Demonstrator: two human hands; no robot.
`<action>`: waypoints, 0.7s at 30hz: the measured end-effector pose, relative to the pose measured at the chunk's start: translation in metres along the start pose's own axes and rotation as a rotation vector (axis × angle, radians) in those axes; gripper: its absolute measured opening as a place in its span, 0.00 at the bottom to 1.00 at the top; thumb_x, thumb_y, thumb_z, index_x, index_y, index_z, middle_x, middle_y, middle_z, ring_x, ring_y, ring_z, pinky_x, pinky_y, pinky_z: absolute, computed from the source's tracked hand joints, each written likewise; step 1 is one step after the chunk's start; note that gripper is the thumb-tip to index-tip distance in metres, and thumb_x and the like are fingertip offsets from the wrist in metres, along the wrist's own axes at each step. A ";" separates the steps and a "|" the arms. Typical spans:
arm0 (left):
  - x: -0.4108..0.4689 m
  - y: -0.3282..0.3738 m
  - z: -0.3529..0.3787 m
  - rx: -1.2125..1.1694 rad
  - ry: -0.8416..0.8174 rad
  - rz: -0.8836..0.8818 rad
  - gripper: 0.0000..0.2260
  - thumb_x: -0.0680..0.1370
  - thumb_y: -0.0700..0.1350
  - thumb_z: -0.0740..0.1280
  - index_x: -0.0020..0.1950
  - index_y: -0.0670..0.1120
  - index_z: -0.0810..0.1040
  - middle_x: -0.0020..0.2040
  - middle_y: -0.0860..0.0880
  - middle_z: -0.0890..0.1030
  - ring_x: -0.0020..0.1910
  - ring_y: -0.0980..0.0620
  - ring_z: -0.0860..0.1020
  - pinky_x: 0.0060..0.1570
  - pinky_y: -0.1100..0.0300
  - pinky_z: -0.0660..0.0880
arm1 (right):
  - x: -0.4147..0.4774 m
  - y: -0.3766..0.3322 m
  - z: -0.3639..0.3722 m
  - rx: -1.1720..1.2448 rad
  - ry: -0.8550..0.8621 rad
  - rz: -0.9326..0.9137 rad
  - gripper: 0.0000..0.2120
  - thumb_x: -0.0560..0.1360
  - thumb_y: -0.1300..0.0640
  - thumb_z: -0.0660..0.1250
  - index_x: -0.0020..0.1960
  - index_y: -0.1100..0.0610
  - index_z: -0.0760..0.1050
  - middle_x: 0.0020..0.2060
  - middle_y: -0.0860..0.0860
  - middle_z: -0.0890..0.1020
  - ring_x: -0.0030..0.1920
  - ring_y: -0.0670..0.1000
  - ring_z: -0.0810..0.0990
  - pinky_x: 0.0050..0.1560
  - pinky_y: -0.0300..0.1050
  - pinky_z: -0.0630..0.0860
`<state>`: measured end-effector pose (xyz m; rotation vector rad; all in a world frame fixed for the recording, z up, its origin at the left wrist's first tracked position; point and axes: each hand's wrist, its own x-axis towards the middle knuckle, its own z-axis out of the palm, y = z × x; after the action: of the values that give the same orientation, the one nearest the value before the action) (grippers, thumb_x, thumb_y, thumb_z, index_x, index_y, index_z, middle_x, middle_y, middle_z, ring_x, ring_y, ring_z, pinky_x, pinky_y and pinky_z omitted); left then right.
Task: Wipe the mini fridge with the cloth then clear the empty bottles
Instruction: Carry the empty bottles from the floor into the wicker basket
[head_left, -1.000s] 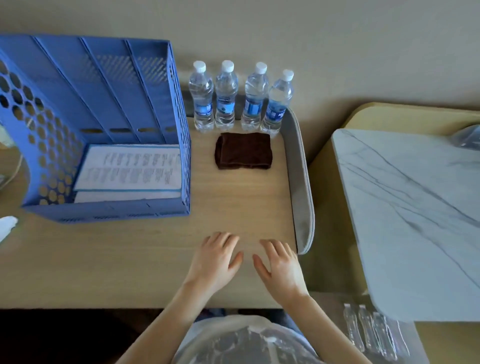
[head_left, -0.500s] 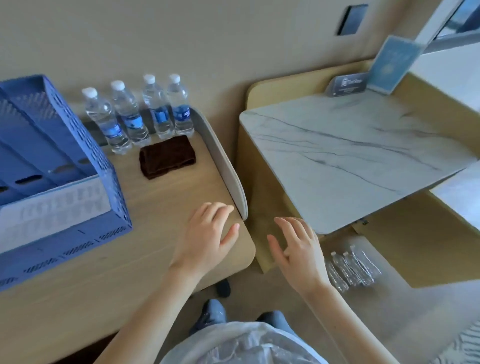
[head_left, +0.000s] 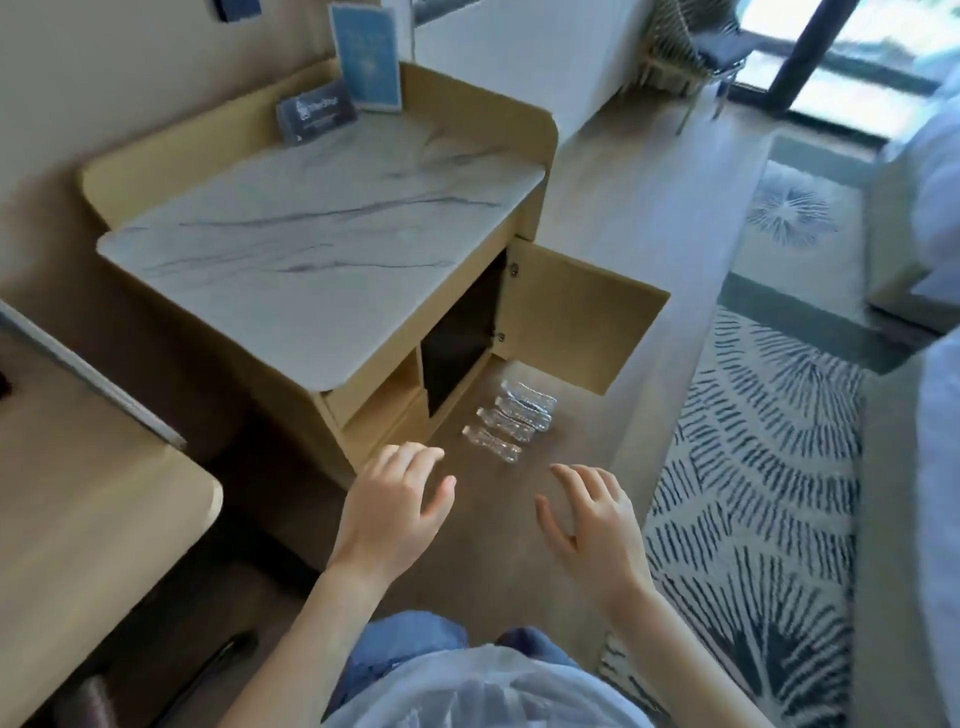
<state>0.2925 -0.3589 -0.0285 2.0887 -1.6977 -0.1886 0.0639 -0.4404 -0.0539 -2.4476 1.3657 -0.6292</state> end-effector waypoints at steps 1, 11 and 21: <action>0.004 0.013 0.005 0.003 -0.009 0.016 0.13 0.78 0.50 0.68 0.58 0.44 0.83 0.55 0.47 0.84 0.55 0.48 0.81 0.54 0.53 0.79 | -0.004 0.012 -0.010 -0.008 0.009 0.024 0.17 0.78 0.48 0.65 0.59 0.58 0.80 0.52 0.51 0.82 0.54 0.56 0.79 0.55 0.50 0.75; 0.064 0.093 0.043 0.032 -0.126 0.128 0.15 0.76 0.50 0.65 0.56 0.43 0.84 0.51 0.47 0.85 0.51 0.47 0.82 0.50 0.52 0.80 | 0.001 0.086 -0.048 -0.008 0.100 0.153 0.16 0.75 0.55 0.71 0.59 0.63 0.81 0.51 0.56 0.84 0.53 0.60 0.81 0.54 0.55 0.79; 0.185 0.126 0.122 0.019 -0.134 0.144 0.18 0.76 0.53 0.59 0.52 0.44 0.83 0.47 0.50 0.84 0.47 0.47 0.82 0.46 0.52 0.80 | 0.115 0.186 -0.044 -0.033 0.055 0.136 0.17 0.76 0.53 0.69 0.60 0.63 0.81 0.51 0.55 0.84 0.53 0.59 0.81 0.53 0.54 0.79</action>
<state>0.1779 -0.5849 -0.0544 1.9963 -1.9274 -0.2738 -0.0419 -0.6366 -0.0678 -2.3536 1.5608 -0.6500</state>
